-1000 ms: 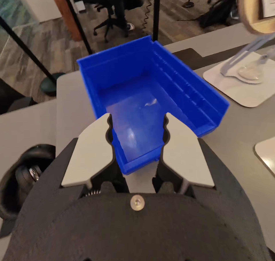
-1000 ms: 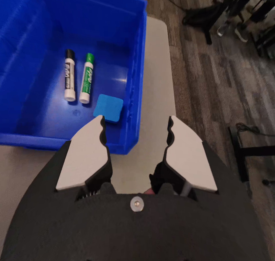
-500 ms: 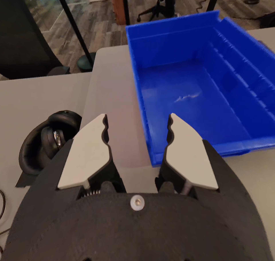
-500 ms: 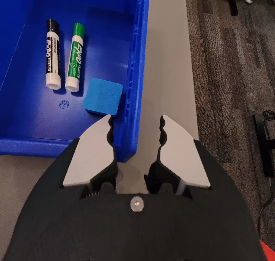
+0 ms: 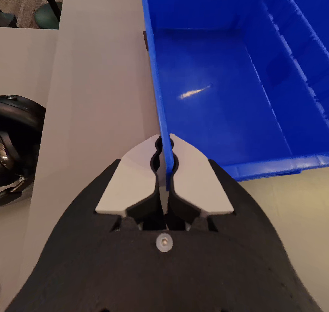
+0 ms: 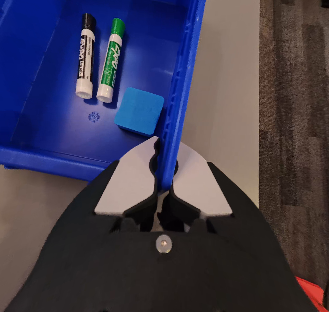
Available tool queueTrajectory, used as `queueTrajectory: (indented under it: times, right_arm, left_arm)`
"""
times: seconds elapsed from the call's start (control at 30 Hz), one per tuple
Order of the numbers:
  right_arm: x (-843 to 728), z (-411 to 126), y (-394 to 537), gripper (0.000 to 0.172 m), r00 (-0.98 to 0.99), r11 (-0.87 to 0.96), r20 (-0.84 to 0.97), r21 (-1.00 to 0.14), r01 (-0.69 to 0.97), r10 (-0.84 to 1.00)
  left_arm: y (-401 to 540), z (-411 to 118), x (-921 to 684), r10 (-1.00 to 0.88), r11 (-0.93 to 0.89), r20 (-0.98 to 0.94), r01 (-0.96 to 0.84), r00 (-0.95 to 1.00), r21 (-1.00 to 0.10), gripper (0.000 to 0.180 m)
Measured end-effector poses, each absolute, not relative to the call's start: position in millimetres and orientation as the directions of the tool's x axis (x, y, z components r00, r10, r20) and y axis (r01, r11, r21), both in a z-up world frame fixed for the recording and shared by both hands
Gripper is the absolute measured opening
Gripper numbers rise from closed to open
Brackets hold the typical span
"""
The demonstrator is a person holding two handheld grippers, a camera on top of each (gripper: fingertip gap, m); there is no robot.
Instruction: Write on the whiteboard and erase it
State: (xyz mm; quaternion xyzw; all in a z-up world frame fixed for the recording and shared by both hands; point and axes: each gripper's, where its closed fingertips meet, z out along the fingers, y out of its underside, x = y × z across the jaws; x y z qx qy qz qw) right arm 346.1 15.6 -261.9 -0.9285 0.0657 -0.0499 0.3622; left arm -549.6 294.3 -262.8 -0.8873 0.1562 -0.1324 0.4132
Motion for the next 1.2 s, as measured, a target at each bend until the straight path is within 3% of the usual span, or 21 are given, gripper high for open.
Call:
queueTrajectory:
  times: [1.2]
  right_arm:
    - [182.7,-228.2,-52.9,0.006,0.946,-0.725,-0.260,-0.688,-0.039,0.196]
  left_arm:
    - [165.3,-201.9,-572.1,-0.437,-0.573,0.380,0.073,0.815,-0.816,0.005]
